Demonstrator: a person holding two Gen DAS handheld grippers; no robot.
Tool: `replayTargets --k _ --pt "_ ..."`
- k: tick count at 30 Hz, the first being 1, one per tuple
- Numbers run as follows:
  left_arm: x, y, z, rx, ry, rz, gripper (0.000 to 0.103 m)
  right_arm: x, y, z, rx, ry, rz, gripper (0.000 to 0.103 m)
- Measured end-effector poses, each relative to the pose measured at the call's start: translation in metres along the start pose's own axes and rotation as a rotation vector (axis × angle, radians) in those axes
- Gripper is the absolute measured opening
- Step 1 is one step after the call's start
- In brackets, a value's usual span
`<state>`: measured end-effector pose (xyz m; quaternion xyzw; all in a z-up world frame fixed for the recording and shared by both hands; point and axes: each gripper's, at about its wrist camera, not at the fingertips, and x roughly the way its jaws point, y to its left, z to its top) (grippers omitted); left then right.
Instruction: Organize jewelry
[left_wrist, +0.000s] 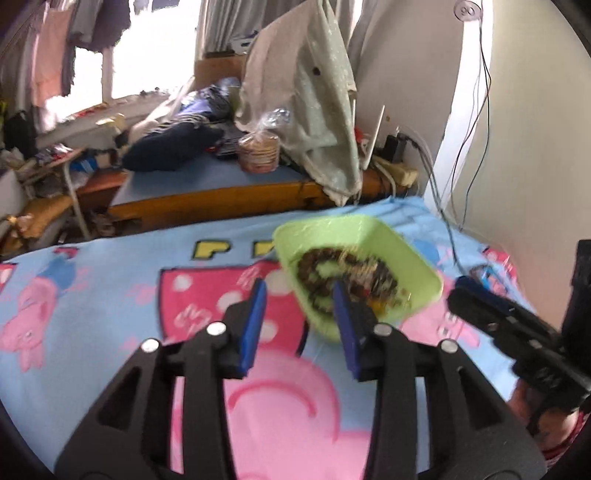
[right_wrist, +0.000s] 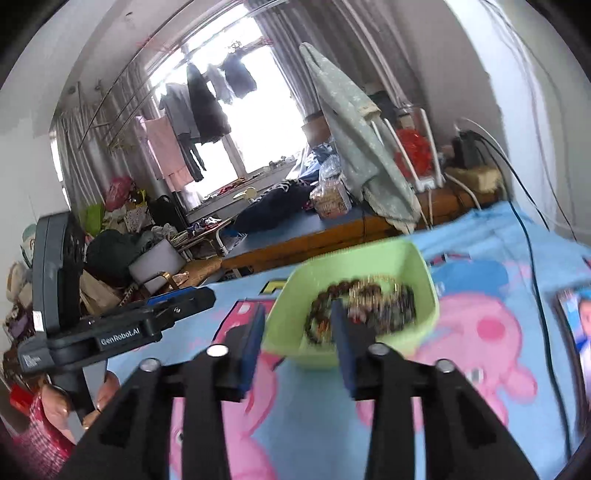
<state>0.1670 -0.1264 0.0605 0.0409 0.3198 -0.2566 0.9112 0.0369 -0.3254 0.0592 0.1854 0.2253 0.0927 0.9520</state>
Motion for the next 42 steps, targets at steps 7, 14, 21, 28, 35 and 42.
replayTargets --k 7,14,21,28,35,42 --pt "-0.015 -0.022 -0.058 0.038 0.064 0.093 0.036 -0.024 0.007 -0.053 0.114 0.086 -0.107 0.01" --pt "-0.033 -0.027 -0.088 0.014 0.079 0.115 0.036 -0.037 0.028 -0.077 0.083 0.141 -0.178 0.011" --pt "-0.053 -0.025 -0.104 -0.016 0.077 0.152 0.036 -0.052 0.043 -0.088 0.069 0.14 -0.159 0.011" --pt "-0.069 -0.031 -0.113 -0.014 0.052 0.187 0.065 -0.067 0.053 -0.094 0.059 0.126 -0.142 0.011" --pt "-0.084 -0.036 -0.118 -0.013 0.013 0.197 0.093 -0.078 0.054 -0.098 0.101 0.117 -0.136 0.016" --pt "-0.094 -0.039 -0.12 0.005 -0.004 0.28 0.097 -0.087 0.059 -0.094 0.101 0.089 -0.138 0.019"
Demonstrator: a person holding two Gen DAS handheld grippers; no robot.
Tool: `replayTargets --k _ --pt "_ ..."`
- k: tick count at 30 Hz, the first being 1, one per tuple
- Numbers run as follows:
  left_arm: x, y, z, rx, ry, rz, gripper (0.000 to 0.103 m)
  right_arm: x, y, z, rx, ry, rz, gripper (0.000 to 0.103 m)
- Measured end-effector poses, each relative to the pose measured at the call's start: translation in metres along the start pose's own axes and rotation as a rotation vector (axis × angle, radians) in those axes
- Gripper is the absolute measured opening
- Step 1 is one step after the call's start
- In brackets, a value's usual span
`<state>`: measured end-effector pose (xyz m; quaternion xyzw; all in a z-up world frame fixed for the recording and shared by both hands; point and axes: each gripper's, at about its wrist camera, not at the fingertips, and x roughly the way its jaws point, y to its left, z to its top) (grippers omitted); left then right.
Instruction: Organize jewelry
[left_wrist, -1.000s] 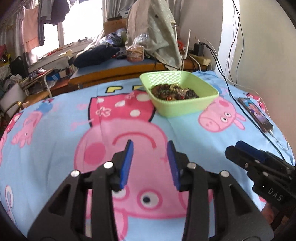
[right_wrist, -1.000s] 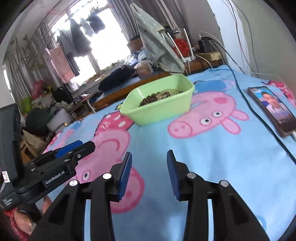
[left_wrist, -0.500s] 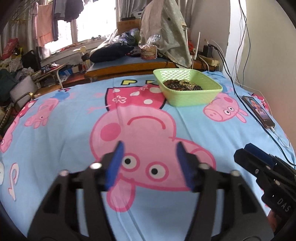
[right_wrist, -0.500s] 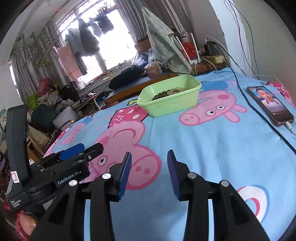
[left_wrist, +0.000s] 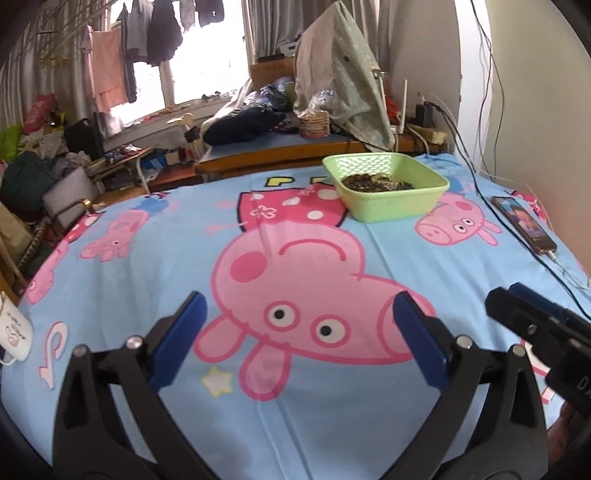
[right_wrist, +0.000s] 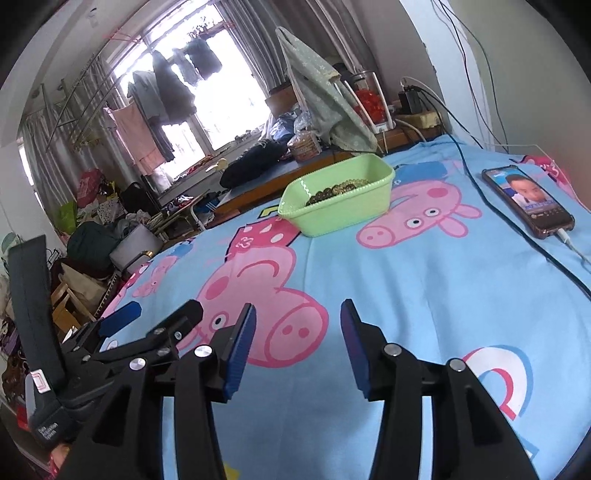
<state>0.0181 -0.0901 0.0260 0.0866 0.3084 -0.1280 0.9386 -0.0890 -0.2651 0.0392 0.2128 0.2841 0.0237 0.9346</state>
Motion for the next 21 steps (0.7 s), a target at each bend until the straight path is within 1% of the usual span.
replayTargets --k 4,8,12,15,21 --pt "-0.0004 0.0021 -0.0003 -0.008 0.016 -0.012 0.097 -0.0034 0.0043 0.0011 -0.005 -0.014 0.007 0.019" --pt "0.003 0.0024 -0.0017 -0.027 0.067 -0.042 0.097 -0.0033 0.0059 0.0023 -0.008 -0.017 0.001 0.019" --pt "0.0042 0.0037 -0.003 -0.039 0.09 -0.046 0.097 -0.0032 0.0064 0.003 -0.009 -0.019 0.007 0.019" --pt "0.0036 0.004 -0.0019 -0.046 0.089 -0.038 0.097 -0.0024 0.008 0.0041 -0.01 -0.018 0.016 0.019" --pt "0.0009 -0.0005 -0.0014 -0.016 0.079 -0.028 0.097 -0.0024 0.0102 0.0048 -0.013 -0.019 0.026 0.019"
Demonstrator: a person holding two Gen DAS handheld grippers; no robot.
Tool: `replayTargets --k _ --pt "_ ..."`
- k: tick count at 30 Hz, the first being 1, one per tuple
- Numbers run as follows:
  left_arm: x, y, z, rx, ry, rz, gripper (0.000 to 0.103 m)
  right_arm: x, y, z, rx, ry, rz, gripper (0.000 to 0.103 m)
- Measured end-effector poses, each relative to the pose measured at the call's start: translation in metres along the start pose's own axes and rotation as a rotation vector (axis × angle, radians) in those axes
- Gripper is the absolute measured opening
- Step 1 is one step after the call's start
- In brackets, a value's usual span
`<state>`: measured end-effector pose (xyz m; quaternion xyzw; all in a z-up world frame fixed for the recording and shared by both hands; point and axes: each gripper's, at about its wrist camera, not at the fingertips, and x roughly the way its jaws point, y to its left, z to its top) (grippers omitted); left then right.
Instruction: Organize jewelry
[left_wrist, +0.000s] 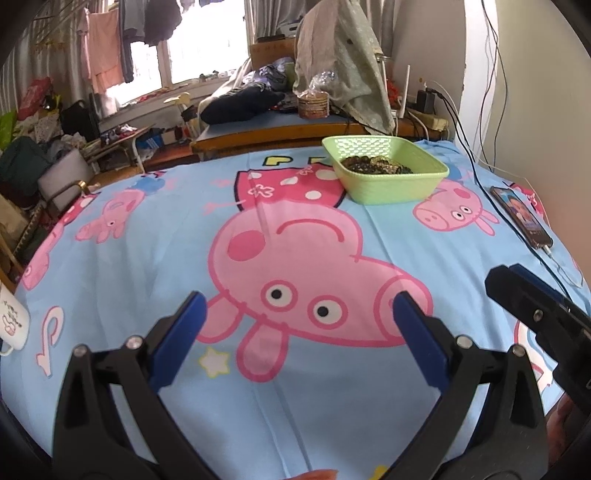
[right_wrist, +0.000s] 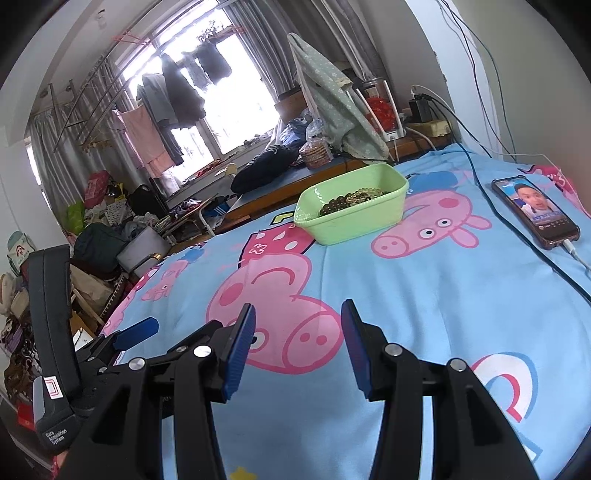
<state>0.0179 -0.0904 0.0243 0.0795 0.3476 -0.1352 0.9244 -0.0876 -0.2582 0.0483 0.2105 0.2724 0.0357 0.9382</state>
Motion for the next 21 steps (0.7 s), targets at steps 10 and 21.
replayTargets --k 10,21 --pt "-0.0022 -0.0057 -0.002 0.026 0.012 0.023 0.097 -0.0044 -0.0019 0.0 0.008 -0.013 0.002 0.019" --pt "-0.0021 -0.0059 -0.0028 0.0 0.045 -0.002 0.097 -0.005 -0.0023 -0.0014 0.012 -0.012 0.007 0.019"
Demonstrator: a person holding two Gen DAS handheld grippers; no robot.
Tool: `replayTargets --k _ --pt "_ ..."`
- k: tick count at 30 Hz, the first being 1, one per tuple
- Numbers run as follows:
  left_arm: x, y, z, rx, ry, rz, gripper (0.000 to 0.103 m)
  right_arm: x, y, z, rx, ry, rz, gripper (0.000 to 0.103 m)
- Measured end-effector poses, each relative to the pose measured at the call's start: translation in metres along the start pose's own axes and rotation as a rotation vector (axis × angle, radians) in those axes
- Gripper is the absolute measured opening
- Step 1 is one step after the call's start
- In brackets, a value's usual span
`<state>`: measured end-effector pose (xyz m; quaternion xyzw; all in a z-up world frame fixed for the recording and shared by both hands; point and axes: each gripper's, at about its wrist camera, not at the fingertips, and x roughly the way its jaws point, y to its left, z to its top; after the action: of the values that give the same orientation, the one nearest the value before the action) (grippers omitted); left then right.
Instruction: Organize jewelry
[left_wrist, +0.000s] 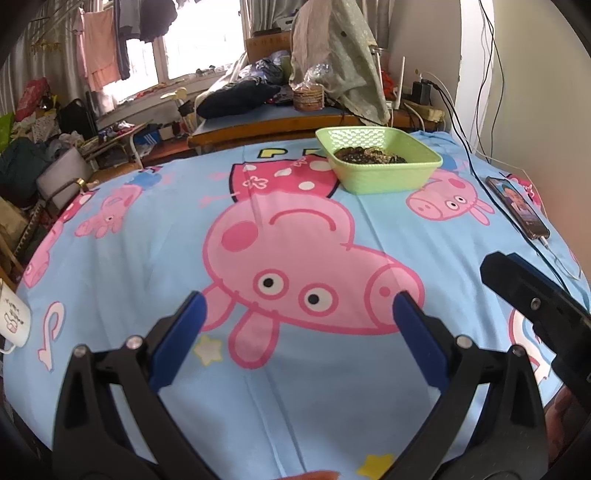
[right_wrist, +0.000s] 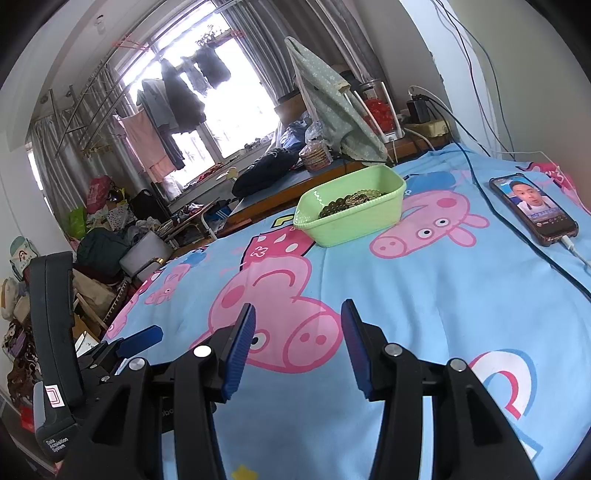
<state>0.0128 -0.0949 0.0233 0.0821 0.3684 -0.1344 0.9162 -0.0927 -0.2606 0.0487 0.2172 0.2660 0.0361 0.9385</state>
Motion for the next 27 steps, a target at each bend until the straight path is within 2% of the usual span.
replayTargets --k 14,27 --pt "0.002 0.001 -0.001 -0.009 -0.004 0.015 0.097 0.001 0.005 -0.003 -0.02 -0.001 -0.008 0.019" --pt "-0.008 0.0 -0.001 -0.006 -0.058 0.049 0.097 -0.001 0.01 -0.004 -0.059 -0.018 -0.025 0.019"
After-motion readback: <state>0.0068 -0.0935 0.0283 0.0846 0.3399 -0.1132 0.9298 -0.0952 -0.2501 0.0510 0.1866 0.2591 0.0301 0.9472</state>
